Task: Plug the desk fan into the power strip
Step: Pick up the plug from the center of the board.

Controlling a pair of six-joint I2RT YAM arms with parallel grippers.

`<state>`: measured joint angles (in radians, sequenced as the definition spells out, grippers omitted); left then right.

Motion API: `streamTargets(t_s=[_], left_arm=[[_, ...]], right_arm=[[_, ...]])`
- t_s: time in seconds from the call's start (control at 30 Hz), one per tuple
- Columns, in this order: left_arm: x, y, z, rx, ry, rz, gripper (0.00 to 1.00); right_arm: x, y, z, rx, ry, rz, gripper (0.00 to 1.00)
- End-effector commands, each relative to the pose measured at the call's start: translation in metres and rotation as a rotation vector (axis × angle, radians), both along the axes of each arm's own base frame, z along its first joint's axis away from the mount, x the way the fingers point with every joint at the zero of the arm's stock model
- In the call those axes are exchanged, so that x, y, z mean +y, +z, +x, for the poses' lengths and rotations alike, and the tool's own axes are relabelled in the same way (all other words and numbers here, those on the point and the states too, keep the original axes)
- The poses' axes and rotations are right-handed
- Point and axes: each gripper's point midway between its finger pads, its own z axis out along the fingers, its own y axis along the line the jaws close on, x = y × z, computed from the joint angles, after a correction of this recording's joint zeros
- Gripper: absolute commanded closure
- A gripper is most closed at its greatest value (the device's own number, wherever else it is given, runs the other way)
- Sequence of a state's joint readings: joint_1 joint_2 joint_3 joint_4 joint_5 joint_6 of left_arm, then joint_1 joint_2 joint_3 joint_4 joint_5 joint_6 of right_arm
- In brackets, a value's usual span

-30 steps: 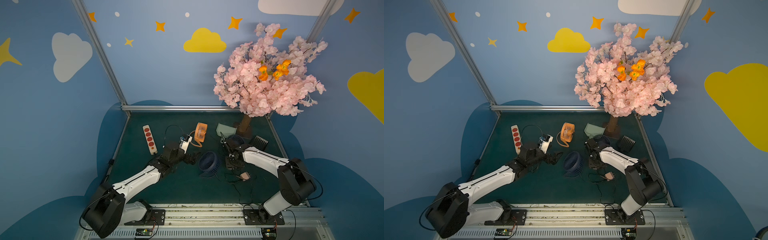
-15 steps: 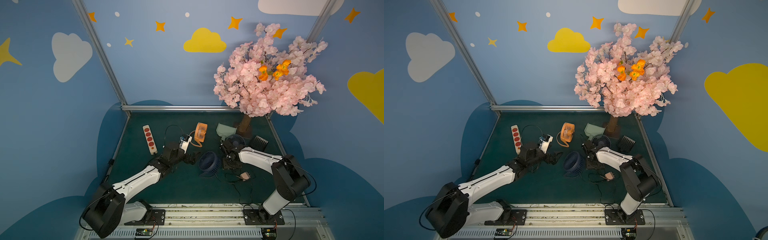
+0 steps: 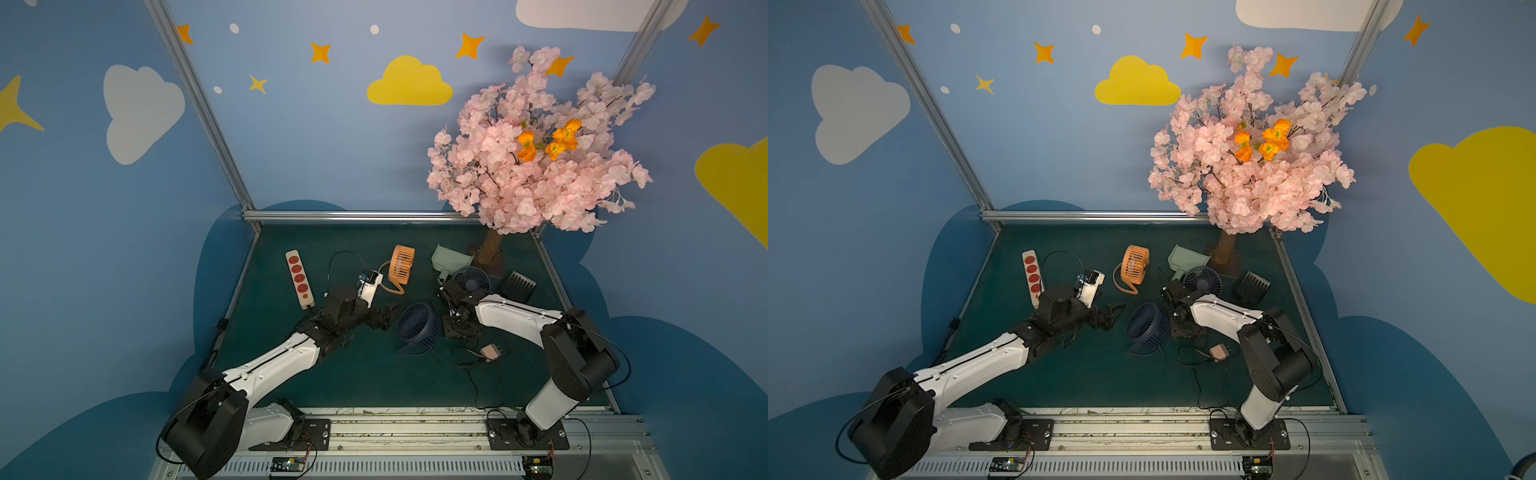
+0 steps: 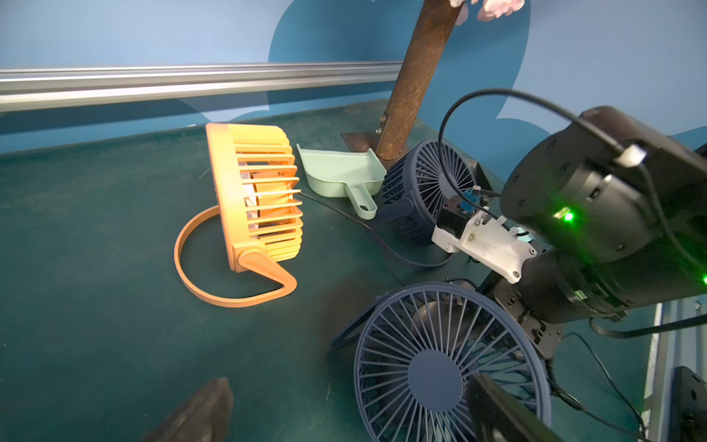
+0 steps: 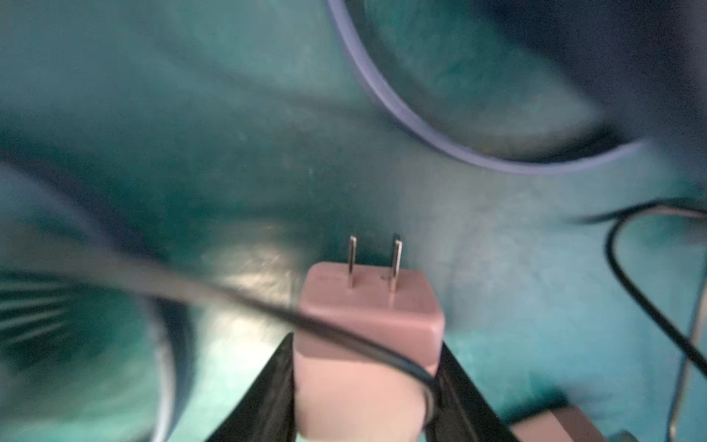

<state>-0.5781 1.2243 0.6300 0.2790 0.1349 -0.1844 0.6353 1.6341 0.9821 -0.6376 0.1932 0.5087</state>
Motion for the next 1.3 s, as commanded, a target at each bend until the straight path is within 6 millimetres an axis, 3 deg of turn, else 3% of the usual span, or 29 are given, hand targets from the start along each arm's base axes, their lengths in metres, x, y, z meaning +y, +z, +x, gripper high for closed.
streamTargets(t_s=[0.0, 0.13, 0.27, 0.43, 0.57, 0.7, 0.9, 1.27], left_arm=[[-0.015, 0.046, -0.004, -0.062, -0.079, -0.088, 0.0], [-0.039, 0.075, -0.014, -0.041, -0.18, -0.206, 0.0], [-0.067, 0.095, -0.019, 0.007, -0.261, -0.32, 0.0], [-0.089, 0.102, -0.006, 0.174, -0.265, -0.447, 0.01], [-0.1, 0.09, 0.007, 0.262, -0.238, -0.447, 0.05], [-0.107, 0.068, 0.01, 0.356, -0.232, -0.412, 0.13], [-0.107, 0.049, 0.018, 0.409, -0.182, -0.398, 0.15], [-0.103, 0.041, 0.038, 0.444, -0.058, -0.482, 0.11]], right_arm=[[0.01, 0.051, 0.005, -0.075, 0.005, 0.139, 0.54], [0.016, 0.095, 0.018, -0.117, -0.037, 0.351, 0.54], [0.036, 0.139, 0.035, -0.184, 0.003, 0.579, 0.54], [0.057, 0.184, 0.056, -0.39, 0.161, 0.746, 0.53], [0.066, 0.2, 0.059, -0.469, 0.245, 0.799, 0.53], [0.074, 0.202, 0.058, -0.463, 0.286, 0.837, 0.52], [0.085, 0.19, 0.046, -0.386, 0.356, 0.875, 0.52], [0.1, 0.167, 0.024, -0.311, 0.49, 0.82, 0.53]])
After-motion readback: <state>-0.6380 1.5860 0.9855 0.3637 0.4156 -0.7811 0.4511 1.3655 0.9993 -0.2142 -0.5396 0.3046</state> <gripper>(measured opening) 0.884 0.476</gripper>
